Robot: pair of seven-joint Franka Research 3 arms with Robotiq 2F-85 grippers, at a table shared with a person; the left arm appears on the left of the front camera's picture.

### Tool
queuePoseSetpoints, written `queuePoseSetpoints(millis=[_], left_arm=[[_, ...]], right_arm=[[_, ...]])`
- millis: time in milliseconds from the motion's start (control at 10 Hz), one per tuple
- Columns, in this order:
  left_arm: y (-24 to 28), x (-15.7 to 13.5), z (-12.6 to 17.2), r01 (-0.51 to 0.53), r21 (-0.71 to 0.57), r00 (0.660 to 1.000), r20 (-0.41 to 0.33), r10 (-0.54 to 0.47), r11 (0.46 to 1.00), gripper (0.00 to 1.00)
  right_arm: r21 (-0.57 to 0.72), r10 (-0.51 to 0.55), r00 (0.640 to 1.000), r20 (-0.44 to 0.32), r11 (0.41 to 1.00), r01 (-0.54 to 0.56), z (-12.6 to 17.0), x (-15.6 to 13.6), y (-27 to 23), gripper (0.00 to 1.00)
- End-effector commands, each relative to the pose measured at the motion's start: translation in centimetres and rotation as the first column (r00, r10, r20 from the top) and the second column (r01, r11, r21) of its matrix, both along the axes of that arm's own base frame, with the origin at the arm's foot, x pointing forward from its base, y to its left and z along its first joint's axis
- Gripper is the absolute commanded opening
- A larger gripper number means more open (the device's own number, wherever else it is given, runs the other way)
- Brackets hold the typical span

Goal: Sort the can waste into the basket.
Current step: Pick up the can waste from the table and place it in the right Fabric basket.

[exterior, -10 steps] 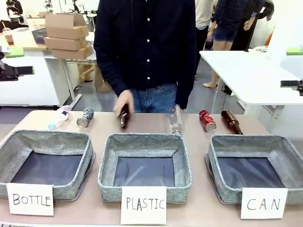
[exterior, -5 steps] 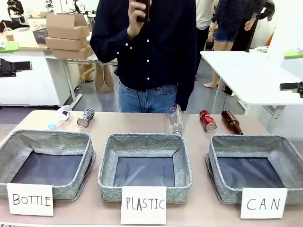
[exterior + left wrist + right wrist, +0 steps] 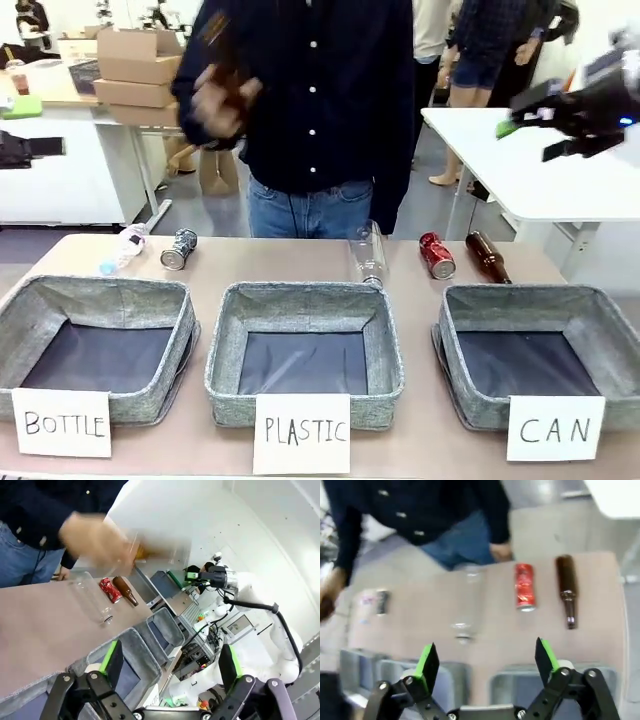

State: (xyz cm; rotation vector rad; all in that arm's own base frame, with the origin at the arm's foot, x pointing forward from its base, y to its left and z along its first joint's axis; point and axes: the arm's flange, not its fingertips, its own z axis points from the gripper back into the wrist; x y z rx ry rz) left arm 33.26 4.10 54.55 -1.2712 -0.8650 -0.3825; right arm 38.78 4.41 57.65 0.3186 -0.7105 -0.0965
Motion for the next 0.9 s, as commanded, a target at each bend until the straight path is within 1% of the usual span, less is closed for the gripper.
queuePoseSetpoints(millis=[0, 100, 200, 300, 400, 500, 600, 700, 800], left_arm=[[-0.1, 0.1, 0.3, 0.001, -0.012, 0.999, 0.036, -0.001, 1.000, 1.00], [-0.1, 0.1, 0.3, 0.001, -0.012, 0.999, 0.036, -0.001, 1.000, 1.00], [-0.1, 0.1, 0.3, 0.001, -0.012, 0.999, 0.036, -0.001, 1.000, 1.00], [-0.1, 0.1, 0.3, 0.001, -0.012, 0.999, 0.036, -0.001, 1.000, 1.00], [-0.1, 0.1, 0.3, 0.001, -0.012, 0.999, 0.036, -0.001, 1.000, 1.00], [-0.1, 0.1, 0.3, 0.001, -0.012, 0.999, 0.036, -0.001, 1.000, 1.00], [-0.1, 0.1, 0.3, 0.001, -0.012, 0.999, 0.036, -0.001, 1.000, 1.00], [-0.1, 0.1, 0.3, 0.001, -0.012, 0.999, 0.036, -0.001, 1.000, 1.00], [-0.1, 0.1, 0.3, 0.001, -0.012, 0.999, 0.036, -0.001, 1.000, 1.00]], right_arm=[[-0.153, -0.014, 0.982, -0.189, 0.988, -0.015, -0.4, 1.7, 0.4, 1.00], [-0.087, -0.003, 0.977, -0.215, 0.996, -0.016, 0.3, 0.9, 0.0, 1.00], [-0.115, -0.012, 0.998, -0.069, 0.993, 0.004, -1.6, 1.1, 0.5, 1.00], [-0.115, -0.012, 0.998, -0.069, 0.993, 0.004, -1.6, 1.1, 0.5, 1.00], [-0.162, -0.019, 0.989, -0.145, 0.987, -0.005, -2.4, 1.5, 0.2, 1.00], [-0.246, 0.134, 0.981, -0.137, 0.955, -0.165, -2.8, 3.7, 1.5, 1.00], [-0.281, 0.159, 0.970, -0.183, 0.937, -0.207, -4.1, 7.1, 2.8, 1.00], [-0.315, 0.230, 0.950, -0.212, 0.904, -0.289, -5.9, 10.1, 4.1, 1.00], [-0.303, 0.256, 0.931, -0.260, 0.894, -0.330, -8.4, 13.5, 5.1, 1.00]])
